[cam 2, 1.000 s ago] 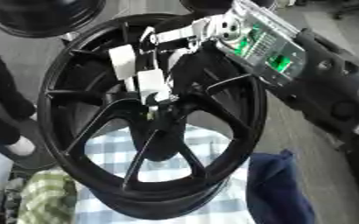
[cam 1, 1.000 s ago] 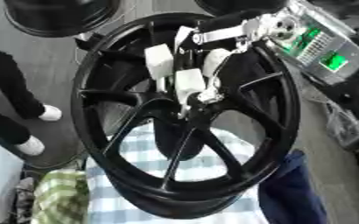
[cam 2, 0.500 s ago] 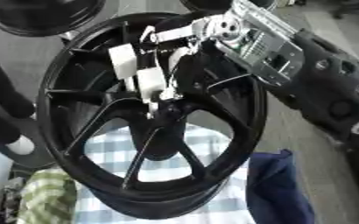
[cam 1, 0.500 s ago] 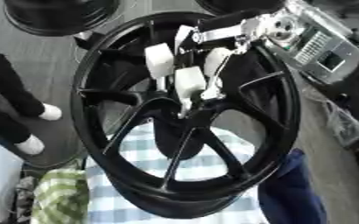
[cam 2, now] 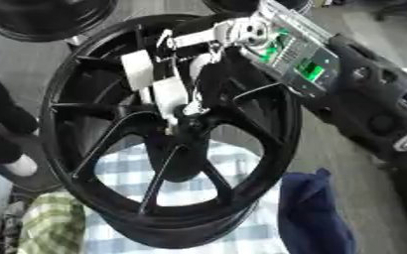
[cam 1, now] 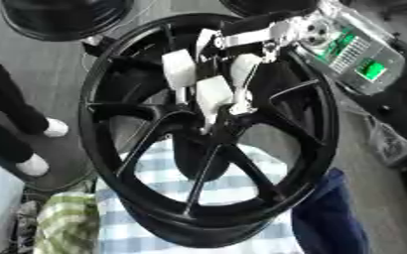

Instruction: Pull the pin out of the wheel hub.

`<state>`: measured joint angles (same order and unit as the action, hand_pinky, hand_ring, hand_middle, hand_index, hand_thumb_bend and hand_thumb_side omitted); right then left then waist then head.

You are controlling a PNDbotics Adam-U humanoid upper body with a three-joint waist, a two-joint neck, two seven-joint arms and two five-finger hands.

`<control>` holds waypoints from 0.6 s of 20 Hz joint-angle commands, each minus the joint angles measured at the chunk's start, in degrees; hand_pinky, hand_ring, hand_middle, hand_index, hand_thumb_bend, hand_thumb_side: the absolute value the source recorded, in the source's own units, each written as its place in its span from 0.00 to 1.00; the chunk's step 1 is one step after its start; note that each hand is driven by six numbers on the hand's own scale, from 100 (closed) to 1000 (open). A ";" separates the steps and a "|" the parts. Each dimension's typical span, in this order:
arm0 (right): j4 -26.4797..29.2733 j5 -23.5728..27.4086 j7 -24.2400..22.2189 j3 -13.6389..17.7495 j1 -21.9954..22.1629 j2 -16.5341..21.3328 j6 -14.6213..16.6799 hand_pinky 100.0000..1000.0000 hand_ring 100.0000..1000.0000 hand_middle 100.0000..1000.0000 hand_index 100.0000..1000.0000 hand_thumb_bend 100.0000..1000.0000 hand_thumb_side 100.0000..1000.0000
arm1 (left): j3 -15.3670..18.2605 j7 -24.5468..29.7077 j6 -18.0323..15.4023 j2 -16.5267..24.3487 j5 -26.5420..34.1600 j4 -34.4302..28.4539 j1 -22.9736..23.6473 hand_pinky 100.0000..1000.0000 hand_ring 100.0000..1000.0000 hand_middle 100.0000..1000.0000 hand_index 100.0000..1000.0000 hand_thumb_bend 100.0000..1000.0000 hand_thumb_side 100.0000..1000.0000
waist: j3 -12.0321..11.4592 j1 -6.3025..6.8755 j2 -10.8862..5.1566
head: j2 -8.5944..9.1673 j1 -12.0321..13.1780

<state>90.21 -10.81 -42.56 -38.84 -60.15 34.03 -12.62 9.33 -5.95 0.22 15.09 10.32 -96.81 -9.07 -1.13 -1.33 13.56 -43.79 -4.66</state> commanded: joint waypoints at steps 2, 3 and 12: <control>0.48 1.15 1.38 1.06 -0.97 0.65 -0.76 0.69 0.43 0.41 0.57 0.21 0.00 | 0.18 0.13 -0.03 0.75 -0.17 -1.18 -0.23 0.73 0.70 0.69 0.65 0.00 0.83 | 0.11 0.11 -0.86 | -0.33 -0.16; 0.66 1.44 1.58 1.09 -1.05 0.76 -0.96 0.69 0.43 0.41 0.57 0.21 0.00 | 0.17 0.15 -0.02 0.76 -0.19 -1.17 -0.22 0.73 0.70 0.69 0.65 0.00 0.83 | 0.14 0.10 -0.89 | -0.33 -0.15; 3.85 3.24 2.77 2.46 -1.92 3.41 -2.40 0.68 0.41 0.38 0.54 0.21 0.00 | 0.13 0.36 -0.01 0.84 -0.24 -1.08 -0.09 0.73 0.71 0.69 0.65 0.00 0.83 | 0.40 0.14 -1.08 | -0.33 -0.15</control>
<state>92.66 -7.94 -40.09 -37.78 -60.66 35.56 -14.84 9.33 -5.84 0.27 15.09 10.32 -96.81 -9.00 -0.80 -1.32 13.54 -43.79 -4.68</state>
